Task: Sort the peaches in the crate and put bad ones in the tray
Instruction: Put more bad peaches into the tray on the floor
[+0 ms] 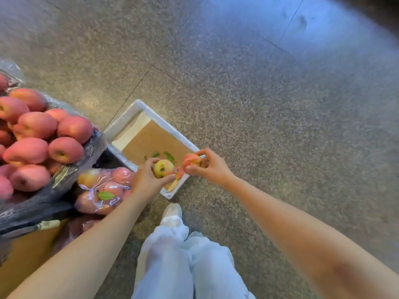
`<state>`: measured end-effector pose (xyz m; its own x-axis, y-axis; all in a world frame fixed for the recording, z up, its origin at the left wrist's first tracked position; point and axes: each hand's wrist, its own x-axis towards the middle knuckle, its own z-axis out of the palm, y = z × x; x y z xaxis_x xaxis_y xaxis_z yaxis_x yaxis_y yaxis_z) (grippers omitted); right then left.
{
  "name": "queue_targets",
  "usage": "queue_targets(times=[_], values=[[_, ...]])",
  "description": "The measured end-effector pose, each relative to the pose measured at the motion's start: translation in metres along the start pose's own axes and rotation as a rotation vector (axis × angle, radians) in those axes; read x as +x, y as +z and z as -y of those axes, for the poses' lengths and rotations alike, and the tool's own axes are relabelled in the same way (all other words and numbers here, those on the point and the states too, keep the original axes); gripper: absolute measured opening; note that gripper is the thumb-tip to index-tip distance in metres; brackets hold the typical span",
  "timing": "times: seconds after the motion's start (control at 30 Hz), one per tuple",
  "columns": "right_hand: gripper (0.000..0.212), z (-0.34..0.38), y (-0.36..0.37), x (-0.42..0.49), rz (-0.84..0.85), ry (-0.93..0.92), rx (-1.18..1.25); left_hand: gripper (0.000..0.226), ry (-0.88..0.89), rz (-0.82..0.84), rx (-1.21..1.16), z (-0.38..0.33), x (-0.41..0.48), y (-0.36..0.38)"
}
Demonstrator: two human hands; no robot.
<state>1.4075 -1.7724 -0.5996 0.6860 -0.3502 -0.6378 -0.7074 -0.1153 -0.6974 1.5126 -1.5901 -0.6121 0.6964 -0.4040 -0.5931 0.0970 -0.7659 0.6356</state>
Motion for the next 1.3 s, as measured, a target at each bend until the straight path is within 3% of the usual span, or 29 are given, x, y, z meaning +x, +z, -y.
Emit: queue_targets(times=[0.33,0.6,0.83,0.97,1.2,1.3], values=[[0.052,-0.185,0.096,0.224,0.01,0.021,-0.215,0.06,0.007,0.007,0.235,0.181,0.205,0.128],[0.054,-0.242,0.133,0.317,0.019,-0.011,-0.527,0.062,-0.018,-0.023,0.289,0.246,0.277,0.176],[0.05,-0.231,0.134,0.323,0.068,-0.039,-0.69,0.071,-0.01,0.06,0.454,0.244,0.278,0.18],[0.055,-0.219,0.128,0.298,0.078,-0.021,-0.654,0.079,-0.037,0.072,0.494,0.224,0.255,0.172],[0.034,-0.147,0.086,0.184,0.114,-0.065,-0.501,0.032,0.028,0.113,0.416,0.126,0.153,0.133],[0.024,-0.095,0.058,0.124,0.099,-0.102,-0.435,0.023,0.053,0.133,0.399,0.075,0.102,0.105]])
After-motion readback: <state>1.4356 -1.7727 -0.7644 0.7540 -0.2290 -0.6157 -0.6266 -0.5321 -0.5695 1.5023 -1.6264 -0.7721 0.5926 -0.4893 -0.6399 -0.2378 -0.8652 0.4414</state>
